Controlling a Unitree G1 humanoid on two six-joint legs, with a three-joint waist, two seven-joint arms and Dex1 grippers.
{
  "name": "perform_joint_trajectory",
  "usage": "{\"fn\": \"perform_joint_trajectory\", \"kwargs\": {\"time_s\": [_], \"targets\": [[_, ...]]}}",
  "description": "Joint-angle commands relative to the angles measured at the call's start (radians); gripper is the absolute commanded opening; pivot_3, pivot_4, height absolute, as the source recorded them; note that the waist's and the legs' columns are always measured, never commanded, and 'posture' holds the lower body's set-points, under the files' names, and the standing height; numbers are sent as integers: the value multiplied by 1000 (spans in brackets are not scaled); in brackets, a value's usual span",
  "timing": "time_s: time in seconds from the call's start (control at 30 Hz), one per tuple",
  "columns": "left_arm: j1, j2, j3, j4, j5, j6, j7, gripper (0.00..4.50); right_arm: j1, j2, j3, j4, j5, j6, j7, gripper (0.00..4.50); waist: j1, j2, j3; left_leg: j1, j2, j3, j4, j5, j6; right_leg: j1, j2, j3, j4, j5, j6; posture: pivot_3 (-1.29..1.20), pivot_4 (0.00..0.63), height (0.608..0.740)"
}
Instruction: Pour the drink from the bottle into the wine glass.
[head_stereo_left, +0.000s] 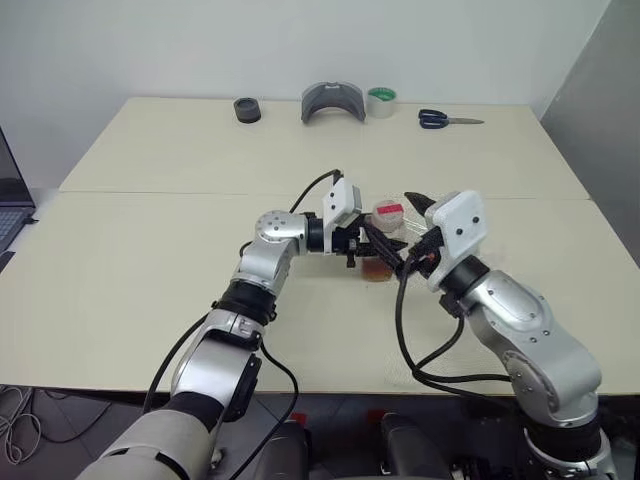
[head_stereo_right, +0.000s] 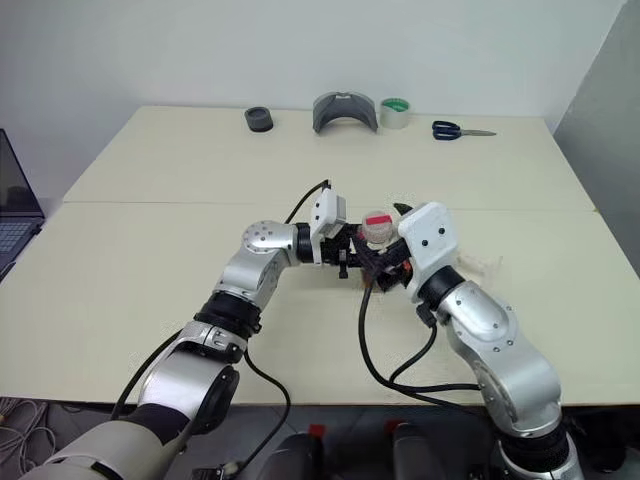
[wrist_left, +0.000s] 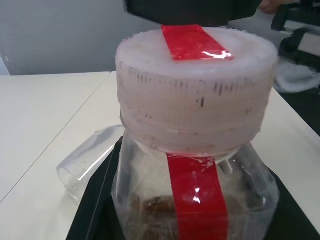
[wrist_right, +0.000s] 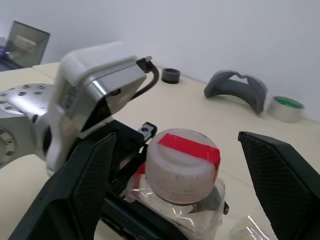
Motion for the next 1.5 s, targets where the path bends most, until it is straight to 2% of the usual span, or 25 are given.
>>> {"fn": "perform_joint_trajectory", "kwargs": {"time_s": [0.03, 0.33, 0.43, 0.6, 0.87, 0.97, 1.1, 1.17, 1.27, 1.5], "targets": [[-44, -10, 14, 8, -3, -32, -8, 1817, -26, 43, 9, 0, -56, -28, -55, 4175, 0, 0, 0, 0, 0, 0, 0, 0, 0, 0, 0, 0, 0, 0, 0, 0, 150, 740], [-56, -15, 15, 45, 1, -57, -18, 1817, -21, 110, 30, 28, -107, -31, -60, 4175, 0, 0, 0, 0, 0, 0, 0, 0, 0, 0, 0, 0, 0, 0, 0, 0, 150, 740], [-54, -16, 15, 46, 3, -61, -17, 1817, -24, 122, 35, 38, -106, -25, -48, 3579, 0, 0, 0, 0, 0, 0, 0, 0, 0, 0, 0, 0, 0, 0, 0, 0, 150, 740], [-46, -14, 15, 38, 4, -62, -15, 1817, -28, 123, 37, 48, -97, -31, -10, 1910, -1, 0, 0, 0, 0, 0, 0, 0, 0, 0, 0, 0, 0, 0, 0, 0, 150, 740], [-35, -7, 11, 28, 7, -63, -24, 1816, -26, 81, 33, 104, -41, -115, 128, 1897, -1, 0, 0, 0, 0, 0, 0, 0, 0, 0, 0, 0, 0, 0, 0, 0, 150, 740], [-32, -1, 3, 15, 6, -51, -43, 1816, -85, 5, -31, 202, 49, -188, 316, 1897, -2, 0, 0, 0, 0, 0, 0, 0, 0, 0, 0, 0, 0, 0, 0, 0, 150, 740], [-33, 5, -9, 11, 10, -58, -73, 1815, -221, -167, -72, 407, 159, -224, 637, 1896, -3, 1, 0, 1, 0, 1, 1, 0, 1, 1, 0, 0, 0, 1, 1, 0, 150, 740], [-31, 5, -6, 3, 6, -49, -75, 1815, -271, -210, -81, 465, 215, -184, 721, 1896, -2, 1, 0, 1, 0, 0, 1, 0, 1, 1, 0, -1, 0, 1, 1, 0, 150, 740], [-21, 3, -3, -15, 2, -40, -71, 1814, -286, -230, -106, 471, 263, -145, 745, 1896, -2, 1, 0, 0, 0, 0, 0, 0, 1, 1, 0, -1, -1, 0, 0, 0, 150, 740], [-8, 5, 6, -43, -3, -22, -59, 1797, -232, -195, -181, 359, 282, -127, 610, 4240, 1, 1, 0, -1, -1, 0, 0, 0, 1, 0, -1, 0, -1, 0, 0, 0, 150, 740]]}}
